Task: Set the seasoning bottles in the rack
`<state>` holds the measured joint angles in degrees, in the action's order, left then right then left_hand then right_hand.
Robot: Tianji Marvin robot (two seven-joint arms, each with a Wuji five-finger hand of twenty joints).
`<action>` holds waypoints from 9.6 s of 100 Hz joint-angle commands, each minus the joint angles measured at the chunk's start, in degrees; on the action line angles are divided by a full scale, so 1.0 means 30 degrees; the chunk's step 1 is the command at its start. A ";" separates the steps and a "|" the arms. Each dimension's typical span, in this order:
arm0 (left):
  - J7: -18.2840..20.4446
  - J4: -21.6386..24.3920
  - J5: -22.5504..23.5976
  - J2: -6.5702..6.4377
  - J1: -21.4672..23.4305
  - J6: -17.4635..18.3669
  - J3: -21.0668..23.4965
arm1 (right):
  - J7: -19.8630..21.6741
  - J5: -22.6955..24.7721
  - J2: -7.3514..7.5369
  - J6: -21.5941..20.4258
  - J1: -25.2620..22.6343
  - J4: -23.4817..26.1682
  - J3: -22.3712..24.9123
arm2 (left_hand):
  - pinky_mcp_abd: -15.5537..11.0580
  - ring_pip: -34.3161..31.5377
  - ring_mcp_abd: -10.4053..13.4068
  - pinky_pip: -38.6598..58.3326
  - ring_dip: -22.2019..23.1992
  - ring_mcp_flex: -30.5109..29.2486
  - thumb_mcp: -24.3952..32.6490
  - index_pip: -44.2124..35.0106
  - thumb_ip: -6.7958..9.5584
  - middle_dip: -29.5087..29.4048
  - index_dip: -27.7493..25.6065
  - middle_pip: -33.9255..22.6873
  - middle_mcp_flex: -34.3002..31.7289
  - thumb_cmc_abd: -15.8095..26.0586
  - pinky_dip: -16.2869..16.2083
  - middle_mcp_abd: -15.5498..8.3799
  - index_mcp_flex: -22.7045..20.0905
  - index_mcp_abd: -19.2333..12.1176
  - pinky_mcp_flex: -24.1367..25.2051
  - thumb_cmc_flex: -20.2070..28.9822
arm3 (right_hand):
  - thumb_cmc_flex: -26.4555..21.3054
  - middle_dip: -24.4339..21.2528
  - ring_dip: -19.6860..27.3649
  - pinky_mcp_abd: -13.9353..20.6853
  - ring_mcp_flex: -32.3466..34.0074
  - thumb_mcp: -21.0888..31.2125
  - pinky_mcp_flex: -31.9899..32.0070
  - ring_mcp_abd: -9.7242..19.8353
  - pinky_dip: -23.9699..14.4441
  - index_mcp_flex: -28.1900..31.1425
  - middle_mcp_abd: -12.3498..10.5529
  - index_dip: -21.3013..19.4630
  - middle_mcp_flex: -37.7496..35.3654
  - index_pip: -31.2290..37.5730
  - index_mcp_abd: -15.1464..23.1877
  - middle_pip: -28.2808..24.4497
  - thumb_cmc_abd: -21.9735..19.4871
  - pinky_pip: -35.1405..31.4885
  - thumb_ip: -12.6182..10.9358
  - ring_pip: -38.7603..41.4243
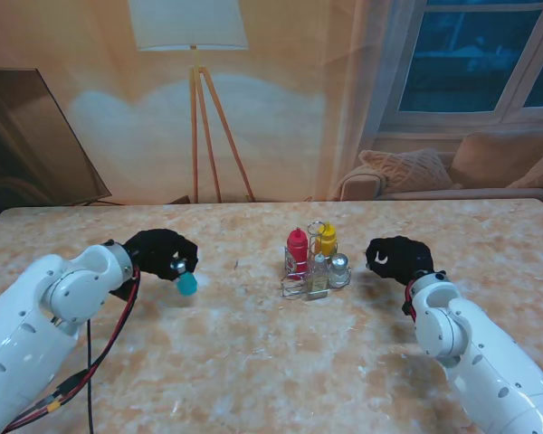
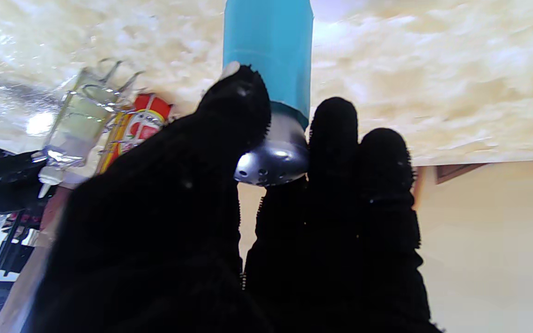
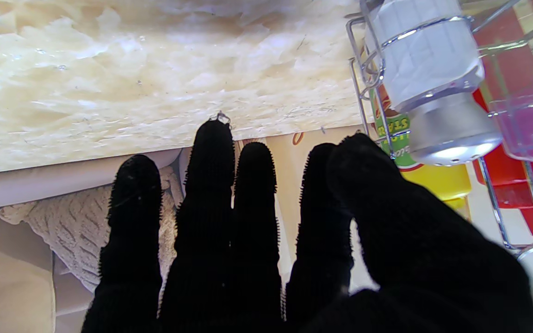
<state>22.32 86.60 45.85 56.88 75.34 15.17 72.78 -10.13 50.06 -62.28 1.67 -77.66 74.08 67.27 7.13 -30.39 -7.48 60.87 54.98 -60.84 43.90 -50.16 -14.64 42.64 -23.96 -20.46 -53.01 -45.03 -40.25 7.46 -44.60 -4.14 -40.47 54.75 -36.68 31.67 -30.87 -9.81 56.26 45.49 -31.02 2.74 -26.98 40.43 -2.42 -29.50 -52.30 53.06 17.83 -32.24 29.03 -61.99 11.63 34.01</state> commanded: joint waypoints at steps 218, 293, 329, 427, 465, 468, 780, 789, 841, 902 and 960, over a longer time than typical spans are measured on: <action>-0.5060 -0.3741 -0.4073 0.3337 -0.8205 -0.5000 -1.3566 | 0.0252 -0.0018 -0.0077 -0.0024 -0.0319 0.0127 0.0092 | -0.0900 -0.1167 0.1104 0.0579 0.0537 -0.0453 0.0422 -0.2610 0.0092 0.1834 -0.0152 -0.0549 -0.1390 0.0780 0.0044 -0.0492 -0.0533 0.0725 -0.0010 0.1025 | -0.0199 0.0838 -0.0233 -0.0105 -0.0032 0.0268 0.0165 -0.0099 -0.0128 0.0100 0.0210 -0.0119 -0.0482 0.0219 -0.0037 -0.0205 0.0369 -0.0385 0.0026 0.0282; -0.5605 -0.5446 -0.4030 0.4014 -0.9441 -0.5169 -1.5405 | 0.0287 0.0046 -0.0053 -0.0067 -0.0284 0.0042 0.0071 | -0.0804 -0.1537 0.1170 0.0765 0.0758 -0.0355 0.0366 -0.2693 0.0080 0.1940 0.0137 -0.0910 -0.1184 0.0819 0.0171 -0.0352 -0.0474 0.0941 0.0108 0.1003 | -0.0212 0.0864 -0.0223 -0.0084 -0.0032 0.0295 0.0186 -0.0079 -0.0130 0.0098 0.0270 -0.0117 -0.0504 0.0217 -0.0035 -0.0224 0.0386 -0.0357 0.0029 0.0267; -0.5462 -0.6086 -0.4602 0.4306 -0.9835 -0.5137 -1.5971 | 0.0209 0.0065 -0.0061 -0.0069 -0.0273 0.0011 0.0069 | -0.0828 -0.1800 0.1155 0.0963 0.0966 -0.0336 0.0472 -0.2756 0.0050 0.1943 0.0313 -0.1170 -0.1164 0.0649 0.0086 -0.0409 -0.0619 0.0822 0.0206 0.0914 | -0.0218 0.0869 -0.0232 -0.0096 -0.0017 0.0310 0.0157 -0.0085 -0.0136 0.0107 0.0259 -0.0118 -0.0490 0.0222 -0.0030 -0.0217 0.0398 -0.0372 0.0033 0.0283; -0.5762 -0.5937 -0.3513 0.4007 -0.9832 -0.4527 -1.5834 | 0.0140 -0.0021 -0.0076 -0.0215 -0.0215 -0.0088 0.0010 | -0.0740 -0.2150 0.1346 0.0937 0.1461 -0.0267 0.1383 -0.3156 -0.0046 0.2366 0.0994 -0.1726 -0.1199 -0.0179 -0.0056 -0.0558 -0.1074 0.0685 0.0444 0.0538 | -0.0263 0.0932 -0.0230 -0.0027 0.0032 0.0431 0.0000 -0.0031 -0.0132 0.0131 0.0218 -0.0114 -0.0558 0.0278 0.0051 -0.0256 0.0489 -0.0425 0.0060 0.0306; -0.5833 -0.6116 -0.3241 0.3997 -0.9979 -0.4127 -1.6084 | 0.0150 0.0008 -0.0066 -0.0245 -0.0220 -0.0100 0.0018 | -0.0848 -0.2169 0.1413 0.0898 0.1547 -0.0193 0.1485 -0.3289 -0.0101 0.2390 0.1121 -0.1781 -0.1103 -0.0184 -0.0101 -0.0620 -0.1030 0.0614 0.0538 0.0504 | -0.0266 0.0948 -0.0231 -0.0028 0.0049 0.0480 -0.0013 0.0001 -0.0130 0.0120 0.0216 -0.0103 -0.0544 0.0288 0.0007 -0.0241 0.0497 -0.0432 0.0072 0.0316; -0.5869 -0.6148 -0.3252 0.4020 -0.9986 -0.4110 -1.6112 | 0.0139 0.0011 -0.0067 -0.0247 -0.0220 -0.0104 0.0019 | -0.0849 -0.2178 0.1425 0.0900 0.1560 -0.0191 0.1487 -0.3286 -0.0104 0.2394 0.1136 -0.1790 -0.1099 -0.0170 -0.0106 -0.0621 -0.1011 0.0616 0.0539 0.0495 | -0.0260 0.0953 -0.0233 -0.0011 0.0049 0.0479 0.0000 -0.0009 -0.0129 0.0131 0.0245 -0.0107 -0.0549 0.0296 0.0008 -0.0246 0.0499 -0.0431 0.0074 0.0320; -0.5290 -0.0642 -0.1323 0.2202 -0.4958 -0.3790 -1.0095 | 0.0244 -0.0061 -0.0060 -0.0367 -0.0221 -0.0079 -0.0026 | 0.1696 0.0600 -0.1381 -0.1131 -0.3809 0.4596 0.1811 0.6957 0.1841 -0.4887 -0.1094 -0.2418 0.4189 0.3845 0.1616 0.1699 0.0894 0.3682 0.4477 -0.5586 | -0.0244 0.1000 -0.0249 -0.0081 0.0040 0.0526 0.0071 -0.0020 -0.0072 0.0137 0.0184 -0.0072 -0.0594 0.0283 0.0075 -0.0204 0.0536 -0.0383 0.0084 0.0321; -0.5179 0.0165 -0.1154 0.2015 -0.3902 -0.3701 -0.8822 | 0.0256 -0.0084 -0.0064 -0.0391 -0.0286 -0.0003 0.0027 | 0.1919 0.0756 -0.1658 -0.1271 -0.3893 0.4901 0.1221 0.7092 0.1914 -0.4931 -0.1112 -0.2285 0.4181 0.4327 0.1529 0.1677 0.0853 0.3718 0.4892 -0.5470 | -0.0232 0.0997 -0.0251 -0.0099 0.0037 0.0500 0.0114 -0.0022 -0.0068 0.0135 0.0188 -0.0077 -0.0603 0.0289 0.0022 -0.0206 0.0510 -0.0366 0.0087 0.0322; -0.8367 0.1102 -0.0099 0.1990 0.1242 -0.3658 -0.3626 | 0.0532 -0.0088 -0.0031 -0.0747 -0.0597 0.0560 0.0174 | 0.2997 0.2083 -0.2909 -0.2841 -0.4669 0.7504 -0.3122 0.8891 0.2121 -0.5229 -0.1417 -0.1361 0.4143 0.7343 0.1256 0.1640 0.0437 0.4171 0.8073 -0.3783 | -0.0307 0.0924 -0.0224 -0.0090 0.0032 0.0293 0.0106 -0.0059 -0.0047 0.0142 0.0208 -0.0061 -0.0614 0.0233 0.0009 -0.0145 0.0401 -0.0320 0.0006 0.0245; -1.1828 -0.1249 -0.1535 0.2705 0.2906 -0.5256 -0.2814 | 0.0792 -0.0266 -0.0027 -0.0890 -0.0556 0.0684 0.0006 | 0.2801 0.2347 -0.3179 -0.3656 -0.5291 0.7838 -0.5569 0.9560 0.2122 -0.5981 -0.1875 -0.0797 0.4070 0.8381 0.1733 0.2128 0.0345 0.4397 0.8461 -0.2294 | -0.0295 0.0969 -0.0222 -0.0068 0.0099 0.0485 0.0054 0.0013 0.0020 0.0132 0.0159 -0.0071 -0.0649 0.0242 0.0075 -0.0120 0.0545 -0.0250 0.0068 0.0221; -1.2246 -0.1897 -0.2130 0.2865 0.2839 -0.5438 -0.2460 | 0.1110 -0.0051 0.0006 -0.0467 -0.0937 0.1452 0.0145 | 0.2781 0.2172 -0.3236 -0.3618 -0.5242 0.8053 -0.6344 0.9496 0.2224 -0.5822 -0.2205 -0.0973 0.4218 0.8473 0.1838 0.2090 0.0351 0.4368 0.8674 -0.1752 | -0.0238 0.0967 -0.0233 -0.0076 0.0055 0.0505 0.0074 0.0026 0.0038 0.0114 0.0187 -0.0062 -0.0558 0.0246 0.0085 -0.0079 0.0530 -0.0237 0.0086 0.0206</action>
<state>-15.04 80.59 39.28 65.36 83.59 -1.17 65.07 -7.69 49.74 -62.07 0.31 -79.81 78.11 67.78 16.29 -23.78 -16.32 50.28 40.26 -37.73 25.95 -22.79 -9.28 25.10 -29.80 -23.52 -41.97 -20.84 -35.93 13.25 -42.76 8.72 -15.54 48.50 -36.68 33.25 -30.87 -9.81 56.26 46.22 -31.05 2.70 -26.97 40.43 -2.41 -29.50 -53.47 53.07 17.83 -32.25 29.64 -62.02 11.64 34.06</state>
